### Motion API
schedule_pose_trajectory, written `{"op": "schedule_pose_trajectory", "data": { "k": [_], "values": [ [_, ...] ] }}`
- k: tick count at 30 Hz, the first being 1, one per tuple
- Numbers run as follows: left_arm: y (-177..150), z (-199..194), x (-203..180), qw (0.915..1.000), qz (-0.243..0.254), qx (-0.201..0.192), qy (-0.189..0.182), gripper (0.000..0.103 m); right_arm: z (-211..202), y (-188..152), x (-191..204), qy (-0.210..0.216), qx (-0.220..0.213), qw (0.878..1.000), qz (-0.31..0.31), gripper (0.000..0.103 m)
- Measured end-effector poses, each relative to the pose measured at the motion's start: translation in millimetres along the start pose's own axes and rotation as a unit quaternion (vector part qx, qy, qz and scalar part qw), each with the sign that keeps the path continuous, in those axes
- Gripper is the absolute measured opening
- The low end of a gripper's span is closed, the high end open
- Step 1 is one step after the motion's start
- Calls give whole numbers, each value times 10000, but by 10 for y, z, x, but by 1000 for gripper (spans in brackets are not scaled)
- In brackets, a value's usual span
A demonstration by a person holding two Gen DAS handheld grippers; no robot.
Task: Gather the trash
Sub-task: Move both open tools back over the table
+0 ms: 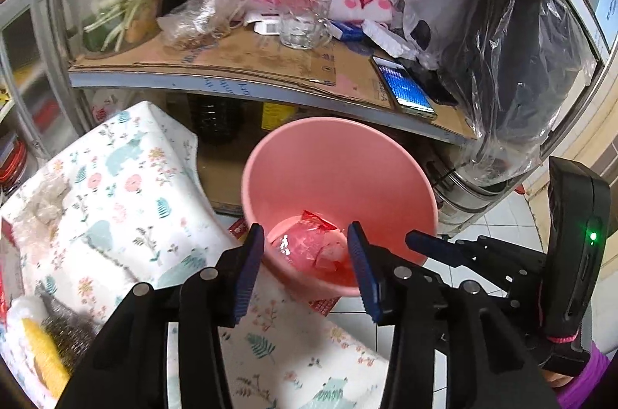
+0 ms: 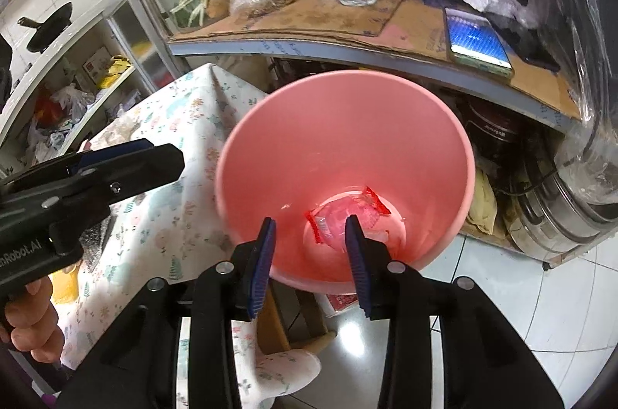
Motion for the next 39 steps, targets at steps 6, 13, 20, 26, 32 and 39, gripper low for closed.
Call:
{"op": "schedule_pose_trajectory", "data": {
  "k": [6,13,20,26,32,39],
  "values": [
    [-151,-195,103,9998,-81,-41,149,45,-113,-113,217,69,-30,9998,-179,38],
    [-360,-457,276,9992,-244,-137,292,47,-219,-218,574,389,-132,9982,-435,38],
    [-729,-798,633,9956,-522,-173,756,49,-157,-418,1057,735,8,9940,-806,45],
    [-1121,-1095,1109,9857,-836,-26,1461,49,-68,-631,1485,986,264,9884,-1123,45],
    [-1558,-1435,1639,9747,-1234,45,1865,49,-34,-784,1834,1178,420,9822,-1403,45],
    [-2066,-1762,2267,9593,-1771,74,2197,49,-17,-883,2132,1515,730,9750,-1450,45]
  ]
}}
Point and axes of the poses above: each gripper's, at about its wrist camera, not at the fingertips, and z roughly the way its jaws point, x to its left, y to its top, the point moved 9 cm from there along z, roughly the way its jaws point, and after that the axes turned 14 degrees about z, right-handed, at the moved point
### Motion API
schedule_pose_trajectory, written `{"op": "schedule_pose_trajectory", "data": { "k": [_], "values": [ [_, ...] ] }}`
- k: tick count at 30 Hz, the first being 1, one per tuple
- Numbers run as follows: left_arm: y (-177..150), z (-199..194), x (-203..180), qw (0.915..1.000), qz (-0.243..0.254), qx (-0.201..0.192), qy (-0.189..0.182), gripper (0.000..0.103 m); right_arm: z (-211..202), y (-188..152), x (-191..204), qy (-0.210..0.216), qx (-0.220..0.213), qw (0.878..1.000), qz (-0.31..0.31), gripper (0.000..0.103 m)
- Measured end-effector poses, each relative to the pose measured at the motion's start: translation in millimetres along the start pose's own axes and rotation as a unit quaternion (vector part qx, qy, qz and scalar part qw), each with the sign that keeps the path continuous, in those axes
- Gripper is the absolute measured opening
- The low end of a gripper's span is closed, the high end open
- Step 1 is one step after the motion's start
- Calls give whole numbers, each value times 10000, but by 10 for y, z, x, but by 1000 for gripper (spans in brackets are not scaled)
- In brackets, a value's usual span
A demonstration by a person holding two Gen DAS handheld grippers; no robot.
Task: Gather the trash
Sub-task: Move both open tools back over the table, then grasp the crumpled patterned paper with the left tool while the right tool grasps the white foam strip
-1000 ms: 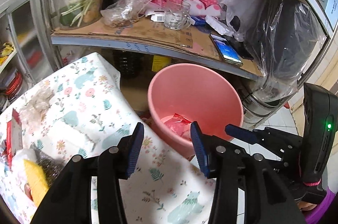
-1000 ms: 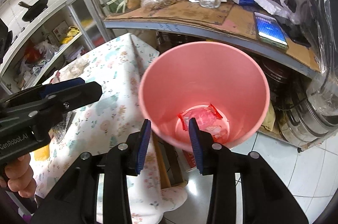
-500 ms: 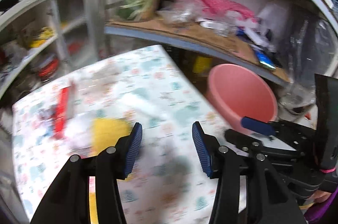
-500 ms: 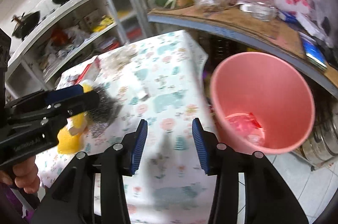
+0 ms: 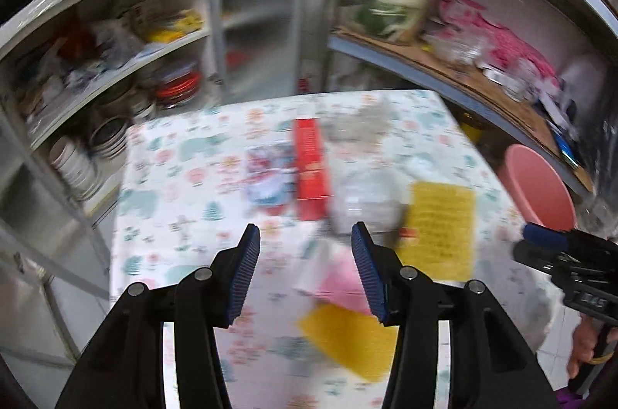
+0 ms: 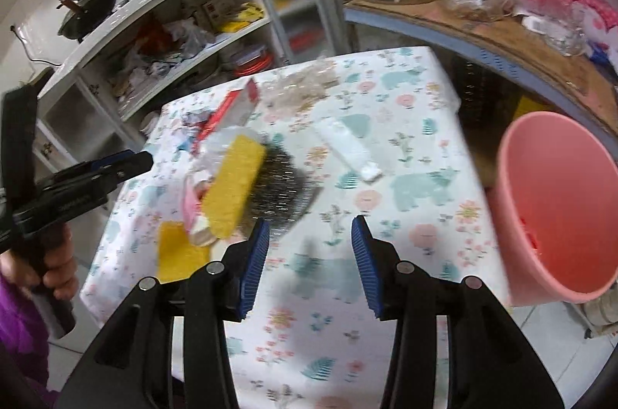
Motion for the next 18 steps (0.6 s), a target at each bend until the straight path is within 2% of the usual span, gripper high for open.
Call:
{"op": "schedule_pose_trajectory", "data": {
  "k": [3,8,11,16,18],
  "values": [
    [-72,102,256,9992,-367,91,-152,49,42,13,174,188,67,9998,-85,45],
    [2,325,390,9964,-741,205,-360,49,100,94,302,280,101,9994,-164,45],
    [132,446,336,9955,-786,193,-492,49,113,135,298,281,100,9994,-165,45],
    [233,758,354,9961,-670,413,-386,49,157,172,276,282,145,9993,-186,45],
    [215,852,354,9955,-672,507,-445,44,176,176,262,290,175,9992,-189,45]
  ]
}}
Point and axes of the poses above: each gripper's, at about its wrist camera, not at the fingertips, and z roughly the way its jaws point, x to its left, y to its top, the point moved 9 cm from there along z, roughly the way its jaws point, and after that the axes turned 14 degrees about z, right-handed, at the moved point
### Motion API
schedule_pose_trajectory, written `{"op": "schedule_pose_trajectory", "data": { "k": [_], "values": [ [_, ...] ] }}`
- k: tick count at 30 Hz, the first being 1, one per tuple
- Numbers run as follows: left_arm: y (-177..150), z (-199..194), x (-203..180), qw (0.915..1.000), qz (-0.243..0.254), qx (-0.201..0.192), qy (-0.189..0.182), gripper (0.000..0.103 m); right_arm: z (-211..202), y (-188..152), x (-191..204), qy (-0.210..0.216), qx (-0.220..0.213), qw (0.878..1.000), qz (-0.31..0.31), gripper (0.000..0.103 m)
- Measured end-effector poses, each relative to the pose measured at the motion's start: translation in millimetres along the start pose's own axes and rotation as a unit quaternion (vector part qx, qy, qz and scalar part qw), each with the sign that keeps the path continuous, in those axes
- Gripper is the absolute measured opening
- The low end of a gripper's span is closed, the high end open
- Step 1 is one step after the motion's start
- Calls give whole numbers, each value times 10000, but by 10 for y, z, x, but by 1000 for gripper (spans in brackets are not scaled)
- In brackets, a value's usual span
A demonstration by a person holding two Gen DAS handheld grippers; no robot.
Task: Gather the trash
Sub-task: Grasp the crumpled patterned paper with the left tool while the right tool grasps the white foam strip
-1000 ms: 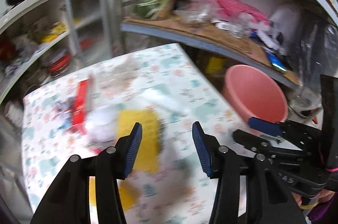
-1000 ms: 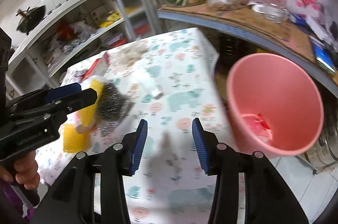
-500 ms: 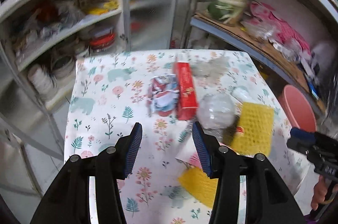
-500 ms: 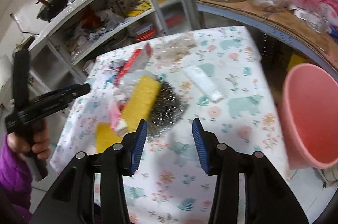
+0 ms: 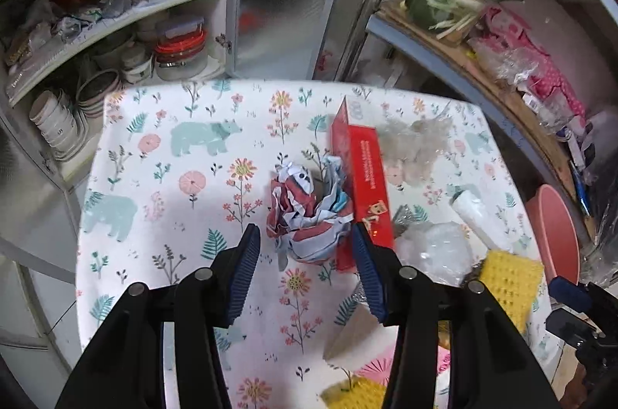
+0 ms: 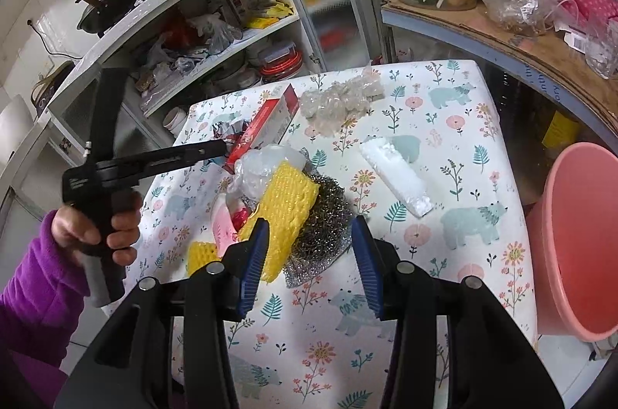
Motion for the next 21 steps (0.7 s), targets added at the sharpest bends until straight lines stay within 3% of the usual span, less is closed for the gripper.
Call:
{"op": "schedule_pose_trajectory", "data": {
  "k": [3,6,12,16,21],
  "values": [
    [-12,36,-8,10000,18,-63,-47,30,32,10,-28,-2,54,10000,11,45],
    [-4,-8,-12,9999,56,-132,-54,24,51,-6,-26,33,115,9999,29,45],
    [-69,-181,32,9996,129,-248,86,17,28,55,-107,-42,39,10000,60,45],
    [-122,-313,81,9992,153,-330,149,17,48,201,-352,-358,-94,9992,161,45],
    [-188,-401,108,9992,122,-348,122,17,297,343,-534,-671,65,9977,6,45]
  ]
}}
Point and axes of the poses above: each gripper's, at about its wrist camera, not at the fingertips, and z roughly the way its jaws point, x to its left, y to its top, the point moved 9 cm from there along z, roughly the way its jaws point, and after that the axes turned 14 degrees about z, right-handed, at the moved point
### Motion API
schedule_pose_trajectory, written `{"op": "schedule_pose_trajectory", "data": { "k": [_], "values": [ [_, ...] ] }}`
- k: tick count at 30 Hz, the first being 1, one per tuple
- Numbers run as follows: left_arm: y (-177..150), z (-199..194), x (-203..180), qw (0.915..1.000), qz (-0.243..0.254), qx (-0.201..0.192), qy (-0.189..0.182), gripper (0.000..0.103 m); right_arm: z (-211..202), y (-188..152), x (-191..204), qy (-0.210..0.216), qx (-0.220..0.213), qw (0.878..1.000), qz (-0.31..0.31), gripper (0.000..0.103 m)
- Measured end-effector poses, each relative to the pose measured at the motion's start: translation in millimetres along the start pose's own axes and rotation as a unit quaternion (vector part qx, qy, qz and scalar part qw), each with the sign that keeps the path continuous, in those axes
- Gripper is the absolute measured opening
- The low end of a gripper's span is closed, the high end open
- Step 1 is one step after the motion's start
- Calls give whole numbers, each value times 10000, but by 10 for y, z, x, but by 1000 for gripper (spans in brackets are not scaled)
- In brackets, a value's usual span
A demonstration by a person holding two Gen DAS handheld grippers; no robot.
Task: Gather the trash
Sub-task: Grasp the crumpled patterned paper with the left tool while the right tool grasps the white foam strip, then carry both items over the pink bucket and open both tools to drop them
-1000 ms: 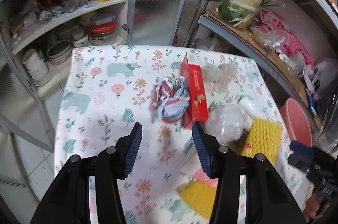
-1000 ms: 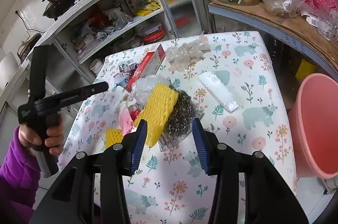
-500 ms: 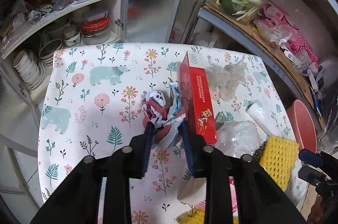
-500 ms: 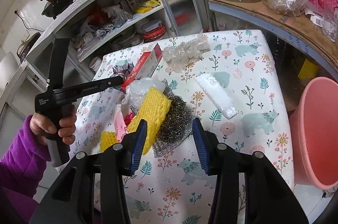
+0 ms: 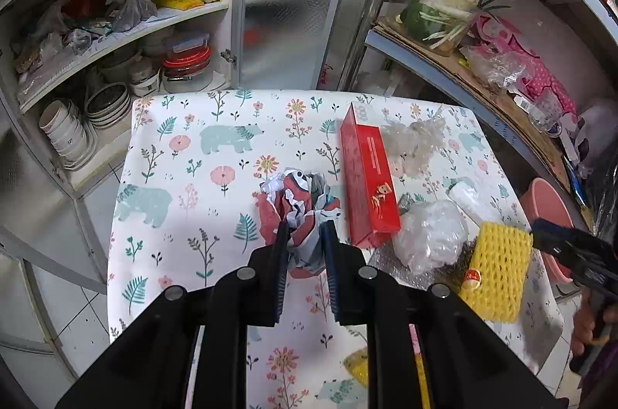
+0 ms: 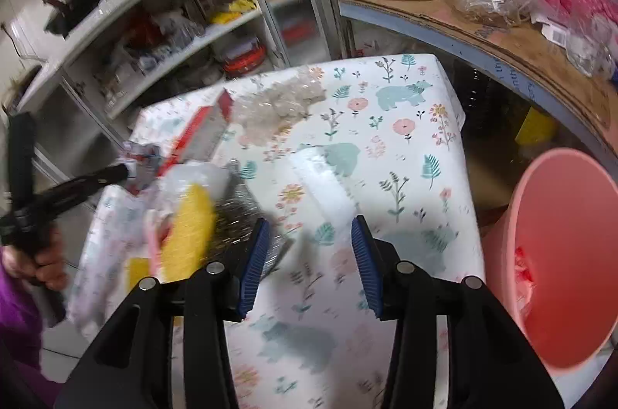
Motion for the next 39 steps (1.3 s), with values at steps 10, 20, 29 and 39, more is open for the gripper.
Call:
{"op": "schedule_pose_trajectory", "data": {
  "k": [10,20,29,39],
  "values": [
    [-29,-34,-52,10000,50,68,-33,17,514,0,-91,-548,354,9963,-565,45],
    [45,-187,-184,9998,171,-70,-26,17,235,-35,-185,-306,-30,9994,-141,28],
    [290,-390,-615,9980,489,-366,-170,17,-253,-83,-392,-232,-407,9982,378,28],
    [687,-402,-1554,9893,1146,-637,-643,17,-632,-90,-859,-469,-725,9931,796,28]
  ]
}}
Point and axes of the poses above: each gripper's, at about its wrist camera, not at the fingertips, and z roughly the way its jaws point, x to its left, y to its top, the point moved 9 cm from there along z, roughly the way its jaws point, and after that the axes turned 14 degrees about z, right-handed, at the moved point
